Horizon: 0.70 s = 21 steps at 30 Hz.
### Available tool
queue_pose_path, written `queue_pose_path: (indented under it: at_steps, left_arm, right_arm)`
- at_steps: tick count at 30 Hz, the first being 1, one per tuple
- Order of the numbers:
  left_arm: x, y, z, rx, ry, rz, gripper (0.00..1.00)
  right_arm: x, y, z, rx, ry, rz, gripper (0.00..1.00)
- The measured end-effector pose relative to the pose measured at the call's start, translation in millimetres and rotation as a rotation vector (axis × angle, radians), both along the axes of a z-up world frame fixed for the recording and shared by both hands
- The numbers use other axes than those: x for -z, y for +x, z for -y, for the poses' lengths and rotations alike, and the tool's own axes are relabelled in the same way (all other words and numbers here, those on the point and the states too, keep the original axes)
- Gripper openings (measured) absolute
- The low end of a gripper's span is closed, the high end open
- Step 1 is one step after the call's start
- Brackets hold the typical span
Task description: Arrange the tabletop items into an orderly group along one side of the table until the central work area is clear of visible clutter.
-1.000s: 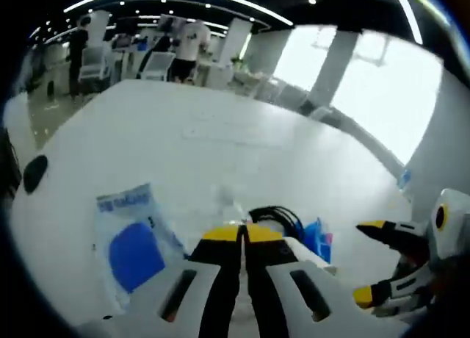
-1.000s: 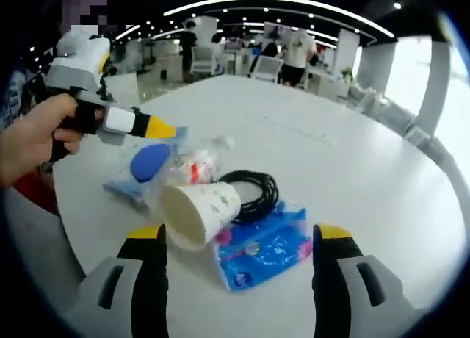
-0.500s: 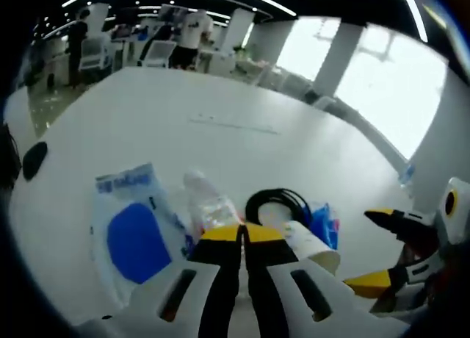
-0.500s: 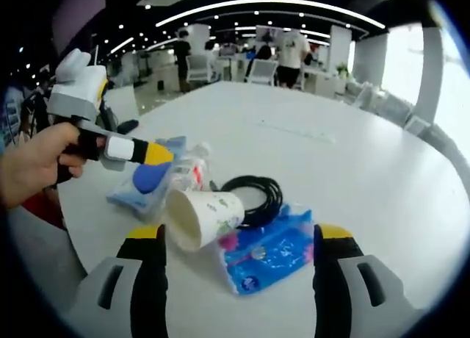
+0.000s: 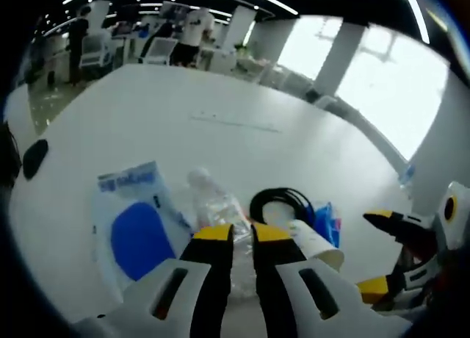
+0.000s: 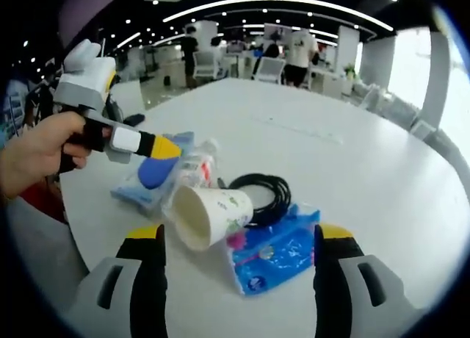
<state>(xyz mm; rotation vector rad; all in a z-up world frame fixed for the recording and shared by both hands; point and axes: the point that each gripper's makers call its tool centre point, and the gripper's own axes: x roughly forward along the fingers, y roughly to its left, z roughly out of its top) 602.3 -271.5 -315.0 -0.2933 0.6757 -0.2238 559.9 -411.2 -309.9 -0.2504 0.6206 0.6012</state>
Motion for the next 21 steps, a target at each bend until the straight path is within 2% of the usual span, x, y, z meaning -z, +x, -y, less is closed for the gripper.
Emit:
queue_pose_path:
  at_steps: [5, 9, 12, 14, 17, 21]
  left_arm:
    - [-4.8, 1.7, 1.5, 0.009, -0.002, 0.016, 0.20]
    - [-8.1, 1.8, -0.8, -0.002, -0.008, 0.010, 0.35]
    - [-11.1, 0.8, -4.6, -0.005, -0.002, 0.009, 0.41]
    - [-13.9, 1.7, -6.8, 0.001, -0.004, 0.016, 0.45]
    - [-17.5, 2.7, -10.4, 0.005, -0.001, 0.027, 0.55]
    - [-19.4, 2.4, -13.6, 0.014, 0.021, 0.041, 0.62]
  right_arm:
    - [-4.4, -0.7, -6.2, -0.014, 0.020, 0.011, 0.82]
    - [-6.6, -2.9, -11.8, -0.029, 0.029, 0.013, 0.83]
    - [-11.5, -2.9, -17.6, -0.040, 0.049, 0.021, 0.83]
    - [-17.2, -3.0, -24.3, -0.042, 0.097, 0.020, 0.83]
    - [-19.6, -8.0, -34.6, -0.060, 0.176, -0.025, 0.83]
    - [-23.0, -7.1, -38.1, -0.064, 0.207, -0.037, 0.84]
